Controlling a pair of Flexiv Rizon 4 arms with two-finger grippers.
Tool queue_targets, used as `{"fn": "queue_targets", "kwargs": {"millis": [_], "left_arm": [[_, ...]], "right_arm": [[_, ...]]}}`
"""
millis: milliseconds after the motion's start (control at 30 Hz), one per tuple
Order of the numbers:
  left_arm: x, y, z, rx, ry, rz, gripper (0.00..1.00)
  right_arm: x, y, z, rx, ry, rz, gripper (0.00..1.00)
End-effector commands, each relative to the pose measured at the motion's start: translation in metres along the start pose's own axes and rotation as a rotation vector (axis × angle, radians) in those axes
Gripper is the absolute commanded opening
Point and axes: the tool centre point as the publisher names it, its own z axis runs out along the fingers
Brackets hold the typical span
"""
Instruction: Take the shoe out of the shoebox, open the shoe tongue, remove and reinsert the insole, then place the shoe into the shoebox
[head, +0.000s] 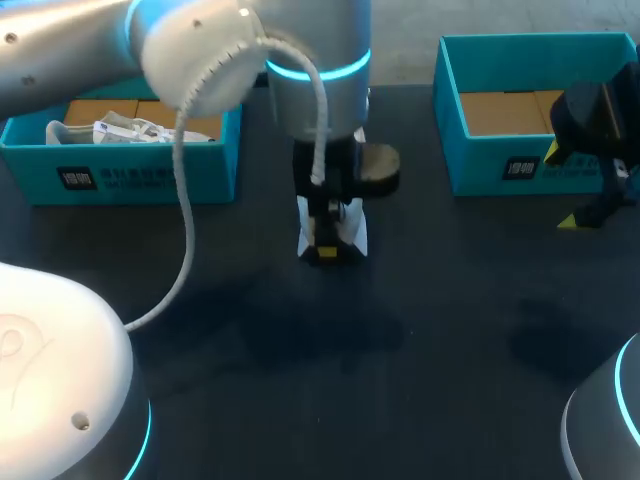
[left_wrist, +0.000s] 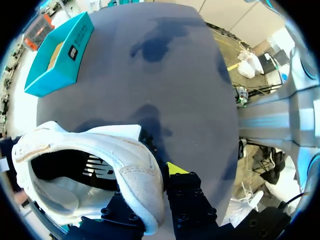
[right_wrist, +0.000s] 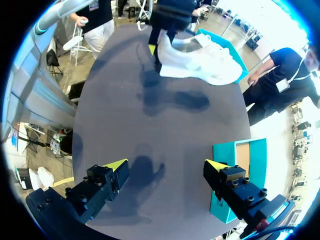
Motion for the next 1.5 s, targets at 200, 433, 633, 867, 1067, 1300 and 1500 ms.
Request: {"fn": "queue_targets", "kwargs": {"millis": [200, 433, 633, 867, 1067, 1300, 1500], "left_arm": [[0.005, 0.007, -0.056, 0.021, -0.027, 0.020, 0.00], [0.005, 0.007, -0.056, 0.021, -0.027, 0.020, 0.00], [0.005, 0.007, -0.056, 0.021, -0.027, 0.020, 0.00], [0.005, 0.008, -0.055, 0.010, 0.002, 0.060, 0.00], [-0.006, 0.030, -0.059, 0.035, 0.025, 0.104, 0.00], [-0.022, 0.071, -0.065, 0.034, 0.041, 0.154, 0.00], [-0.037, 0.115, -0.072, 0.023, 0.055, 0.166, 0.00]], "right_arm": [[-0.002, 0.001, 0.002, 0.003, 0.004, 0.000, 1.00], [-0.002, 0.001, 0.002, 0.003, 0.004, 0.000, 1.00], [-0.002, 0.001, 0.002, 0.003, 0.004, 0.000, 1.00], [-0.002, 0.001, 0.002, 0.003, 0.004, 0.000, 1.00], [-0.002, 0.001, 0.002, 0.003, 0.004, 0.000, 1.00], [-0.002, 0.001, 0.002, 0.003, 0.004, 0.000, 1.00], [-0.002, 0.001, 0.002, 0.003, 0.004, 0.000, 1.00]]}}
